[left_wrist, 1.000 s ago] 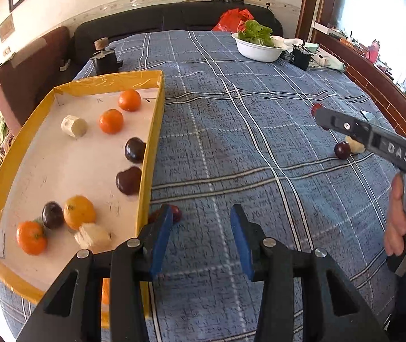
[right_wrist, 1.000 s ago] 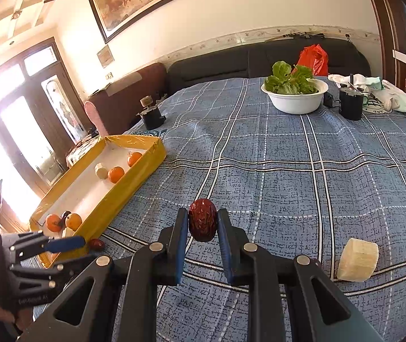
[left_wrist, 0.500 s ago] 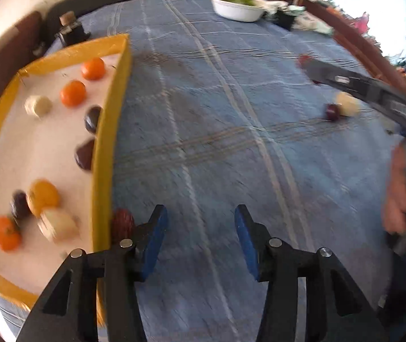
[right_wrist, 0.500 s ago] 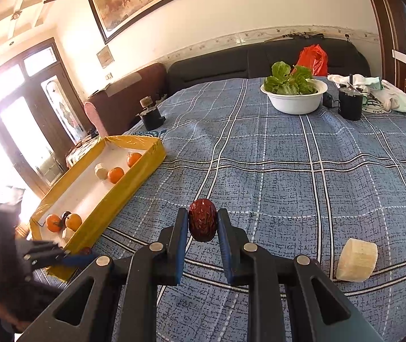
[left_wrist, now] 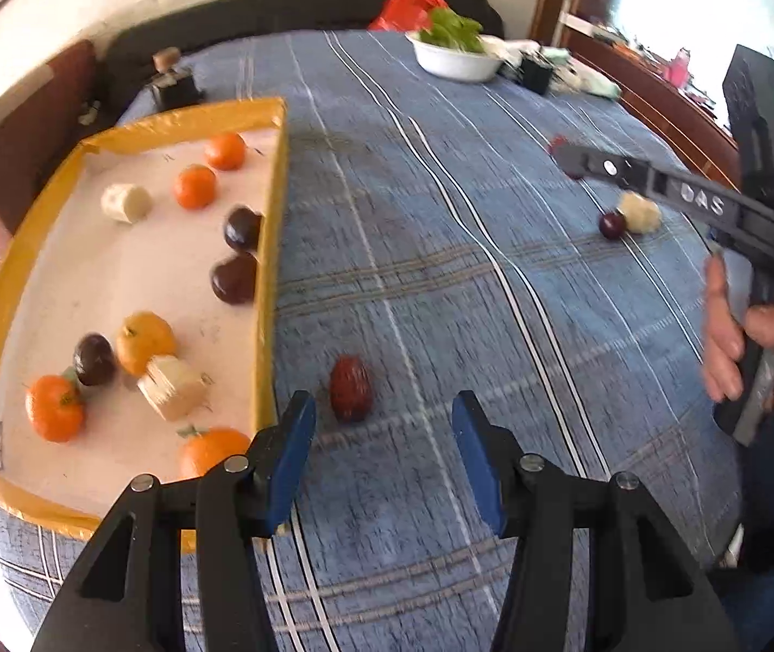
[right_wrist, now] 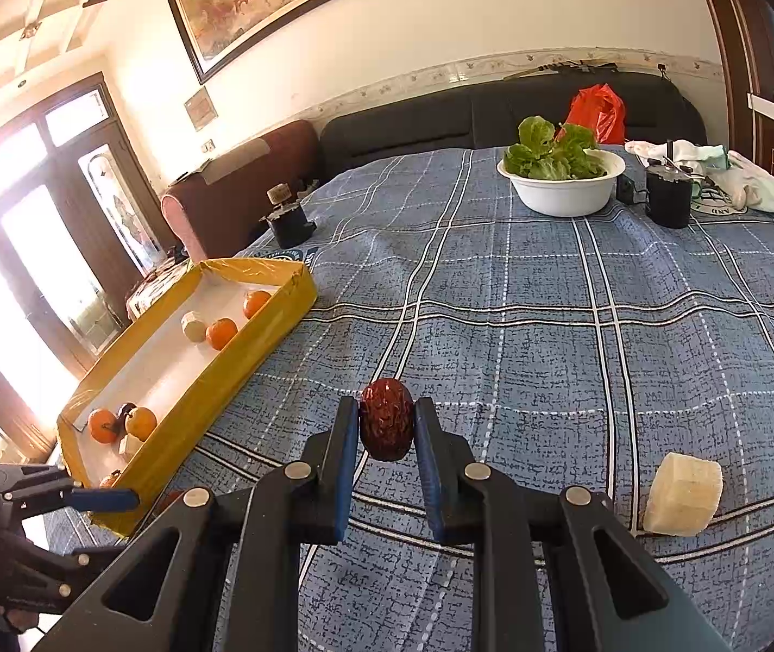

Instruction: Organize fruits

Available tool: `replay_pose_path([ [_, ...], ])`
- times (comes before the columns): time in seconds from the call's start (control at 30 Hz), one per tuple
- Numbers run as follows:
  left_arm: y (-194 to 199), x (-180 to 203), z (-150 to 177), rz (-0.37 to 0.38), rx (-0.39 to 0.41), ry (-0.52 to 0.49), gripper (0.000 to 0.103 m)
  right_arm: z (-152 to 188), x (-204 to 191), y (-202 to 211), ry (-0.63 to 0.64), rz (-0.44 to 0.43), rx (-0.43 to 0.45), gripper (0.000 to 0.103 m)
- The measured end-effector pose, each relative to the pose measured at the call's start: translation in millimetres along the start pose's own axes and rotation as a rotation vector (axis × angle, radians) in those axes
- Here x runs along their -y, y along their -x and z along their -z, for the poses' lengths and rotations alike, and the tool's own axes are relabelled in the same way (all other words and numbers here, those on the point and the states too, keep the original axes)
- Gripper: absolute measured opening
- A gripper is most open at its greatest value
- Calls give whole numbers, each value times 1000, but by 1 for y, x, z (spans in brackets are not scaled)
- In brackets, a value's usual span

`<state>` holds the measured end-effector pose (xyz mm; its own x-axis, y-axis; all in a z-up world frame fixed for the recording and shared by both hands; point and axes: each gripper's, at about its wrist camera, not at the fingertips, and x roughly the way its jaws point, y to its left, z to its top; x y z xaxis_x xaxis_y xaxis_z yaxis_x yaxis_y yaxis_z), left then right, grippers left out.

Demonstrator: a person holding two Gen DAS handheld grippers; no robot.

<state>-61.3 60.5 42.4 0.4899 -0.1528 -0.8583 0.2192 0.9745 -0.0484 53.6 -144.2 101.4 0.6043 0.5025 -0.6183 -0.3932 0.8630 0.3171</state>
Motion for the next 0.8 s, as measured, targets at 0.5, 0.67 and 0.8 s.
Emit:
replay_pose_path([
  [0.5, -26, 9, -9, -170, 22, -7, 33, 0, -1, 0, 6, -10, 2, 23],
  [0.67, -26, 6, -4, -174, 24, -12, 30, 1, -2, -1, 7, -10, -1, 23],
  [0.8, -32, 11, -1, -177, 14, -21, 19, 1, -3, 0, 8, -11, -1, 23],
])
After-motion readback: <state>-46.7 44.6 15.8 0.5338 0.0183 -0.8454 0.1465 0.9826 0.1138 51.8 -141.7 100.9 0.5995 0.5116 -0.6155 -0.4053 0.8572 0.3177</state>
